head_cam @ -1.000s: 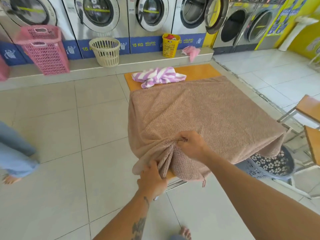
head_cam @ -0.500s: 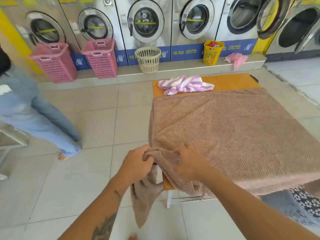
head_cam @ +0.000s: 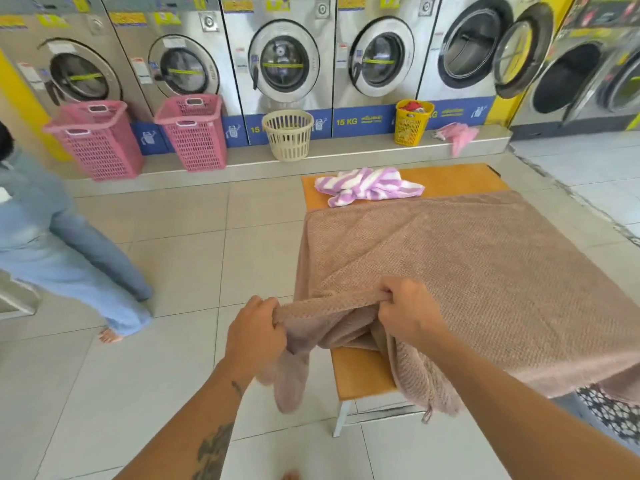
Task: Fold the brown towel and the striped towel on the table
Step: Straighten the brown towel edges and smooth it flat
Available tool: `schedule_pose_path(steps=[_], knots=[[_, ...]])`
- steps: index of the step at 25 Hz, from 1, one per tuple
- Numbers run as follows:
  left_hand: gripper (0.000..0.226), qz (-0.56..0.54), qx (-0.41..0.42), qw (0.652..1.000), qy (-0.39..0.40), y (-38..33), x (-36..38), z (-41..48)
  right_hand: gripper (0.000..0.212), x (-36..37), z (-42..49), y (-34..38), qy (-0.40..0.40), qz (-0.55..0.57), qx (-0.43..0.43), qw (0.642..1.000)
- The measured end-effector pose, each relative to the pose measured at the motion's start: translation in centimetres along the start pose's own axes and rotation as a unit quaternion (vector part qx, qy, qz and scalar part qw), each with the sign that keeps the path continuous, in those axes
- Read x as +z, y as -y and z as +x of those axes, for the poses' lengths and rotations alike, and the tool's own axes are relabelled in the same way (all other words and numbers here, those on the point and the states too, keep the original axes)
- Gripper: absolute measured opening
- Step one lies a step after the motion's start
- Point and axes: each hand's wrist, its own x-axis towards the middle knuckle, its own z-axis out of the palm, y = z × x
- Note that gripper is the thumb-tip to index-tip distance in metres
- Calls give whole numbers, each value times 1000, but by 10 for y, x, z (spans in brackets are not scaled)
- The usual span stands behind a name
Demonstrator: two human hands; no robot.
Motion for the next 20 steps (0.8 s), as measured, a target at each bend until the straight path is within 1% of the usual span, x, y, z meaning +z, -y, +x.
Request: schedule_pose_path(steps=[2,3,4,5,6,7,8,9,11,12,13,14,16,18,20], knots=[[20,-104,4,994,14,-6,-3,16,17,0,-4,-9,21,-24,45,998],[23,-143,25,989,27,-15,-8,23,18,2,-7,-9,33,-50,48,997],[25,-164,59,984,38,-25,-14,29,26,8,-10,-4,46,-80,36,995],[24,-171,96,980,46,-35,-19,35,39,15,-12,5,55,-98,11,994],[17,-165,136,976,50,-45,-25,41,47,22,-12,15,55,-93,-17,994],[10,-150,176,971,53,-55,-30,46,44,28,-11,28,40,-73,-42,996],[10,-132,215,966,56,-62,-34,50,30,31,-8,40,12,-40,-55,998],[12,-114,252,959,55,-66,-37,54,17,29,-2,49,-16,-14,-49,999],[13,-80,294,951,42,-60,-37,64,23,18,7,57,-54,33,-5,998],[10,-57,297,953,34,-52,-36,68,22,12,10,56,-62,58,16,996],[6,-29,281,959,32,-40,-31,72,18,4,11,55,-66,74,29,995],[7,-2,250,968,31,-26,-27,74,14,-2,10,51,-71,79,43,993],[6,36,173,984,23,2,-20,81,11,-15,7,34,-100,94,86,987],[13,0,125,992,20,13,-21,87,11,-29,1,12,-117,84,138,980],[19,-74,131,989,9,-3,-29,91,13,-36,-5,-6,-59,24,176,982]])
